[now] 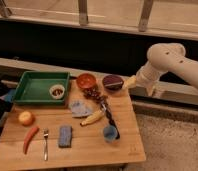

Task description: Place brush in table surface

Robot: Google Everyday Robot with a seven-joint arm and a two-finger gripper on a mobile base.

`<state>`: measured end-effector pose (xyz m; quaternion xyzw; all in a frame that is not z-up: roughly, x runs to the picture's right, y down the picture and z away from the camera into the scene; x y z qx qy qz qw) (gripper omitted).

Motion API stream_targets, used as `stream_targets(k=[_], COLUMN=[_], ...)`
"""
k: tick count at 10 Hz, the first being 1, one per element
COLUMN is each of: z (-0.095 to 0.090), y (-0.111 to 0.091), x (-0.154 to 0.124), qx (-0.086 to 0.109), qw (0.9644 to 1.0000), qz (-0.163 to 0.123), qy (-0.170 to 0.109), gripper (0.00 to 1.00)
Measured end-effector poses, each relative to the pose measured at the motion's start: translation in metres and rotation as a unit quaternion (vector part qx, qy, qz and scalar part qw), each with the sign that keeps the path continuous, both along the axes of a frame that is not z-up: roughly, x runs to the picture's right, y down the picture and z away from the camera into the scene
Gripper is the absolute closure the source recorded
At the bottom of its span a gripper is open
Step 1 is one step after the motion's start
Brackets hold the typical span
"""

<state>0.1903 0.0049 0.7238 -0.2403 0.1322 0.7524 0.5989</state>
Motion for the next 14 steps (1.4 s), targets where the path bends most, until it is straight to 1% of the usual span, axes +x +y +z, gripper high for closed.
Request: stream_targets(k=[1, 2, 3, 6, 7, 8, 10, 12, 14], z=[0.001, -0.001, -0.003, -0.003, -0.002, 0.003, 0.020, 0.050, 0.071], y=[-0.002, -0.001, 0.001, 0.002, 0.003, 0.008, 0.028, 0.058, 0.077], x=[-0.029, -0.051, -0.059, -0.061, -0.060, -0.068, -0.086, -0.098, -0.105], qx=[0.000, 0.001, -0.001, -0.001, -0.005, -0.012, -0.032, -0.058, -0.081], qw=[0.9994, 0.9977, 0.9965, 0.9962, 0.9961, 0.9956, 0.9941, 0.9922, 0.9903], qz=[-0.019, -0.036, -0.046, -0.047, -0.050, -0.057, -0.071, -0.085, -0.092], qy=[-0.030, -0.057, -0.070, -0.073, -0.072, -0.073, -0.076, -0.071, -0.066], gripper=[0.20, 0.20, 0.20, 0.20, 0.20, 0.20, 0.20, 0.20, 0.20])
